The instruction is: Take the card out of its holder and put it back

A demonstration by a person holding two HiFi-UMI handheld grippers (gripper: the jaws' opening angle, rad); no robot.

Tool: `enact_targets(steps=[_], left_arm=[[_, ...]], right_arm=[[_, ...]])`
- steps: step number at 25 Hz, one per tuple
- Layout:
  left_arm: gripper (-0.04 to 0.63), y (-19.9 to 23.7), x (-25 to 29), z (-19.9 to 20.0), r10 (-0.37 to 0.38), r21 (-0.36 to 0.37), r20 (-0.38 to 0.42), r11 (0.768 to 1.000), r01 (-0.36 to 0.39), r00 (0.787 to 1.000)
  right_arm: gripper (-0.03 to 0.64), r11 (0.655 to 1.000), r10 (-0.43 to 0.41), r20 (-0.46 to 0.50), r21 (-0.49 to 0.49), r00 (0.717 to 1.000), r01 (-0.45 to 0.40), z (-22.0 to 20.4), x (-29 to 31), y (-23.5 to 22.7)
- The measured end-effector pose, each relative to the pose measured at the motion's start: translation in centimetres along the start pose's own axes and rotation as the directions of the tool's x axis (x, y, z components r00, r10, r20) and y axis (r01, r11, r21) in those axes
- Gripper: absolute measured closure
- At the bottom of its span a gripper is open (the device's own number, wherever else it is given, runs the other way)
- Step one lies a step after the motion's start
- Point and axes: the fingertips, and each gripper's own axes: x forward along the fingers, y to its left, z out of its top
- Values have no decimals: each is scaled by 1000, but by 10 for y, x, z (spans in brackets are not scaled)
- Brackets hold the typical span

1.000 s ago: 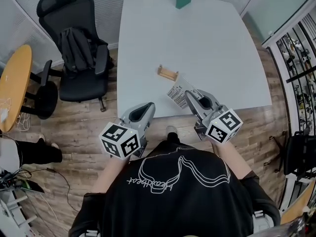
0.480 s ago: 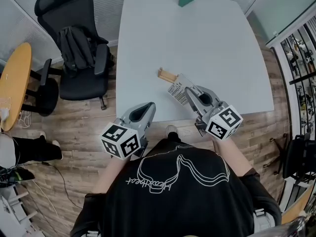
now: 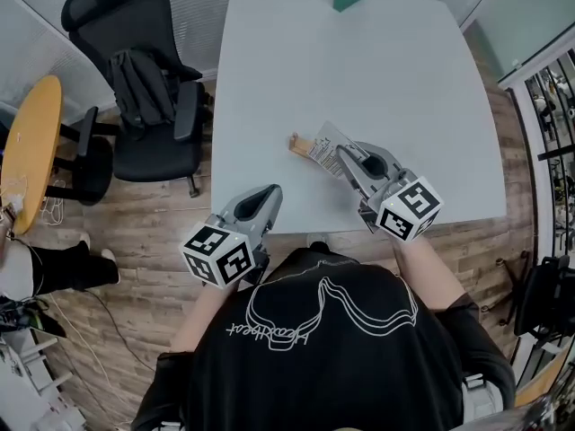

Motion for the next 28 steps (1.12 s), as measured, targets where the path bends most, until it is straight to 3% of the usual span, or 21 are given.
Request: enact_targets(steps=[11,17,28], left_arm=[[581,22,12,0,67,-35,-5,997,-67,998],[581,36,23,-2,96,-61,-28,993,-98,995],[583,56,33,-3,123,-96,-53,987,-128,991]], right_arm=[[594,992,101,-6,-72,995,-101,-8,31,-27],[594,982,138,-71,-121,988,-146,-24,49,-39],[594,977,188,-118,-77,975,-198,-44,78,-51]])
